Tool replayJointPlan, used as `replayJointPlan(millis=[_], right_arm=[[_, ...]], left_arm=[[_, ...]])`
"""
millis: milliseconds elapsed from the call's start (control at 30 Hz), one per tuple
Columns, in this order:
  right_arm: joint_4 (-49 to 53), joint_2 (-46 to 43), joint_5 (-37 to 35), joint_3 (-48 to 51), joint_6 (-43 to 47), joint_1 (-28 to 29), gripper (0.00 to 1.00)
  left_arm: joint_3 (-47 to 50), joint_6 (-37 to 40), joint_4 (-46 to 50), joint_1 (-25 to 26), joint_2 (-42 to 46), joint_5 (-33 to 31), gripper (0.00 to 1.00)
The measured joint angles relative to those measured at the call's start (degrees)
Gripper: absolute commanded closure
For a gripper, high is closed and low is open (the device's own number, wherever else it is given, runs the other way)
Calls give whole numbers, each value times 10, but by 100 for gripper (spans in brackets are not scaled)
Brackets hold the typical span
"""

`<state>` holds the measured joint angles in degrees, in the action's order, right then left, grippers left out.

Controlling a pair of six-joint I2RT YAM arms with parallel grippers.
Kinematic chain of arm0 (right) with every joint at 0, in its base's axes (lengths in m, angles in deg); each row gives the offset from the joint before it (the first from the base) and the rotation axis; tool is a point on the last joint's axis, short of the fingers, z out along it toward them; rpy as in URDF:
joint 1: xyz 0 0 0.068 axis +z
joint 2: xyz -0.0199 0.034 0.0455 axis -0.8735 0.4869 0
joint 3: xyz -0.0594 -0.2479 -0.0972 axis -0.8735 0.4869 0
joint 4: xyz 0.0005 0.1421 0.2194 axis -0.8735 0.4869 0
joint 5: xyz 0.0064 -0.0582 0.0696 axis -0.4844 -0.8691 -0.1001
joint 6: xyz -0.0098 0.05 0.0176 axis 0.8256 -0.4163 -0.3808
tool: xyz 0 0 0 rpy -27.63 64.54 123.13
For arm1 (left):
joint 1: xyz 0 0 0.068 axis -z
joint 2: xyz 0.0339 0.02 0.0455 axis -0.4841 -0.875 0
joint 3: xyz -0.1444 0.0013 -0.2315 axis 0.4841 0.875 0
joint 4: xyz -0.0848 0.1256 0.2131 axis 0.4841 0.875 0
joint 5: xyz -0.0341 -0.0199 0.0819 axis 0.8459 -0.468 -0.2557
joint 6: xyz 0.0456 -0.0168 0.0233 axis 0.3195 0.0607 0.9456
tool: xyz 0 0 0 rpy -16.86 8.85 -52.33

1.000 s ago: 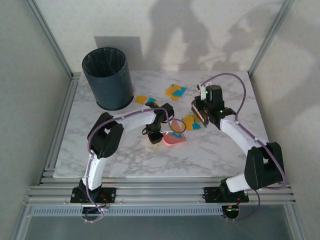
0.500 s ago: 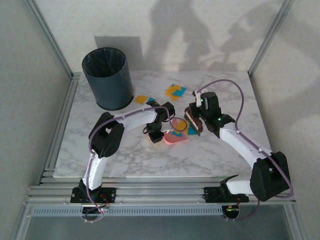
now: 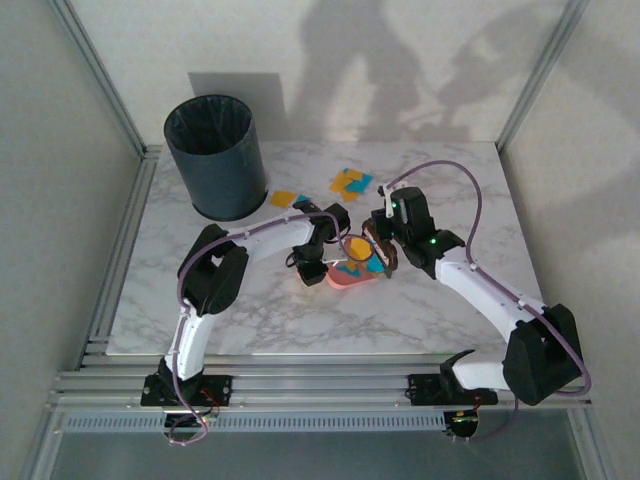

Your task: Sweep away the paper scraps from the table

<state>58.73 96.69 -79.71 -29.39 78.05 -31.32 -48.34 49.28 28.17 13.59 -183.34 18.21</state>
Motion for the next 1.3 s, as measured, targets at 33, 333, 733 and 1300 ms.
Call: replayJointPlan(millis=[33,333,733,1300], right_arm=[[5,0,-3,-4,-3,1,100],[35,-7,-39,-24,-20,5,100],[75,-7,-134,-53,-53,5,100],[105,23,-153,-65,-57,5,100]], left_arm=[[0,0,0,0,0,0,100],[0,0,0,0,0,0,100],[19,-4,-5,0,8,0,100],[68,-4,-2,0,62,-2,100]])
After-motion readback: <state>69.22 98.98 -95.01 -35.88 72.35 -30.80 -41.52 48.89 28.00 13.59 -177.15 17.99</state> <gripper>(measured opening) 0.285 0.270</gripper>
